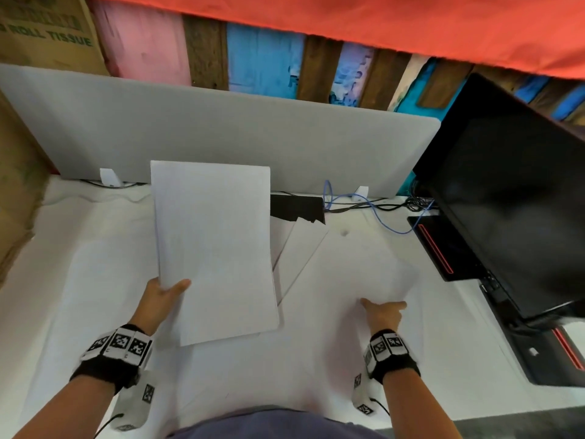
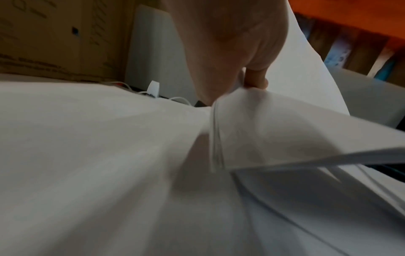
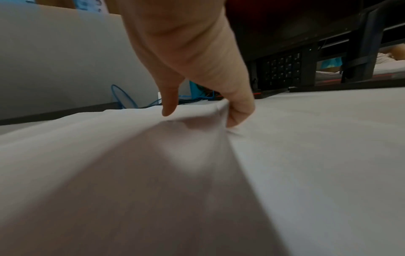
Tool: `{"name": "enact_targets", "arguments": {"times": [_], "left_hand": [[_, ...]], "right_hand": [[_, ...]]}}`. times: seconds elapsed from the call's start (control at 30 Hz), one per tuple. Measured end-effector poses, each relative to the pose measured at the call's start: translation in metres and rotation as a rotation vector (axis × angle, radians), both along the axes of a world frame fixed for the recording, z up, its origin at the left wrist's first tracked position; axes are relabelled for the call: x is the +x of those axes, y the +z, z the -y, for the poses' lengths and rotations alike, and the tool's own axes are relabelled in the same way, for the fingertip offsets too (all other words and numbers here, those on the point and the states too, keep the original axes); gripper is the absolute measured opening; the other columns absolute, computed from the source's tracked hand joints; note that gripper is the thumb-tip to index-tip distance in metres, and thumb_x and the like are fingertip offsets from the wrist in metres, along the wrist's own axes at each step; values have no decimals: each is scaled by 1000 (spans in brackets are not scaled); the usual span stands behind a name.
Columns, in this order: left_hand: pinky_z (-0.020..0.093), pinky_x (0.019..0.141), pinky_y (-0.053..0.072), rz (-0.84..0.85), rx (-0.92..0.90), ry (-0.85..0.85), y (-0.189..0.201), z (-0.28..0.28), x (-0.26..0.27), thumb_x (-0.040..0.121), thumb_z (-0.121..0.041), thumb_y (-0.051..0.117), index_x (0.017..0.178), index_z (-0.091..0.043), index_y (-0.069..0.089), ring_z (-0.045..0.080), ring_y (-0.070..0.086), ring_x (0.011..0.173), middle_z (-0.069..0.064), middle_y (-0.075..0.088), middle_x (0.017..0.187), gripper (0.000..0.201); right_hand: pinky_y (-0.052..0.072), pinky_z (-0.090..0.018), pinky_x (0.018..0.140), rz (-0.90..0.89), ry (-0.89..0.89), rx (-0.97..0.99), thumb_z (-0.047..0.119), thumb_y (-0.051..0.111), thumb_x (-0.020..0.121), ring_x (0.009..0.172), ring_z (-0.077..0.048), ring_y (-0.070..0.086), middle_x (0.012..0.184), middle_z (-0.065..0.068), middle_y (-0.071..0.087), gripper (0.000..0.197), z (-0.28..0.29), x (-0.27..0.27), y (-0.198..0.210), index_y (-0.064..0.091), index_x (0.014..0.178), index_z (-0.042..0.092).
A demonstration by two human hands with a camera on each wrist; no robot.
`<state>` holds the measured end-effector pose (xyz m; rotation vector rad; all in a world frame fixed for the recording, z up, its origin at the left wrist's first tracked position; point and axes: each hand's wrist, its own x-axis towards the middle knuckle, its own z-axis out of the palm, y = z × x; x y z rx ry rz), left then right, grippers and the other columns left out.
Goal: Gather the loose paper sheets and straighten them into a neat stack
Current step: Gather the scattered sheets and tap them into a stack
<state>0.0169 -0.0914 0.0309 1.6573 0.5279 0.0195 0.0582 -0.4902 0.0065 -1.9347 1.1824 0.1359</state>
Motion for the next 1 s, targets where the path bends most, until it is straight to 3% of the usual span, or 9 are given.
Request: {"name": "enact_targets", "arguments": {"times": [0.13,0.3,0.37,0.5,0.67,0.77,0.87,1.0], "left_hand": [[37,90,42,-55,-21,21,-18,3,-4,85,-2,59,117,12,54,28,56,99,30,59,116,35],[40,91,44,-111,-71,53,-36,2,-6,86,-4,60,113,9,57,31,60,97,30,61,113,30],[41,91,45,-126,-81,64,-40,1,-5,86,-5,60,113,9,57,32,60,96,28,62,111,30],[41,91,45,-142,-90,51,-45,4,-3,86,-5,60,111,8,58,30,59,93,23,62,105,29],[38,84,45,-171,-70,26,-51,8,-4,86,-5,60,106,10,59,30,59,86,19,63,93,25],[36,79,44,-187,-49,28,-54,9,-8,86,-4,60,105,11,59,28,58,84,17,62,90,25],[35,78,45,-183,-67,45,-53,7,-12,86,-5,60,104,8,60,27,58,79,14,64,87,22],[39,89,44,-163,-97,85,-47,-2,-12,87,-7,60,107,6,60,29,58,89,16,62,99,24]], "right_hand": [[31,-51,104,-85,49,-111,32,74,75,128,-42,30,141,-26,30,86,-5,3,0,24,138,3],[34,-51,102,-44,31,-100,26,77,73,125,-44,33,139,-27,32,89,0,6,-1,22,139,4],[39,-46,100,76,34,-14,17,77,73,123,-42,43,136,-29,41,87,5,10,-5,24,138,0],[48,-45,96,168,221,253,8,81,66,110,-35,58,122,-19,60,67,-1,16,-11,50,124,-1],[50,-46,93,170,398,442,-4,78,67,104,-33,60,117,-19,62,58,-36,20,-10,54,120,-5],[48,-46,95,110,434,416,-2,75,71,109,-37,59,121,-23,60,55,-53,25,-17,53,121,-8],[50,-36,86,175,388,259,3,68,80,105,-36,60,116,-23,62,40,-53,29,-12,56,116,-9],[46,-39,90,329,352,17,9,58,88,107,-39,59,112,-26,63,27,-39,32,4,61,110,-8]]}}
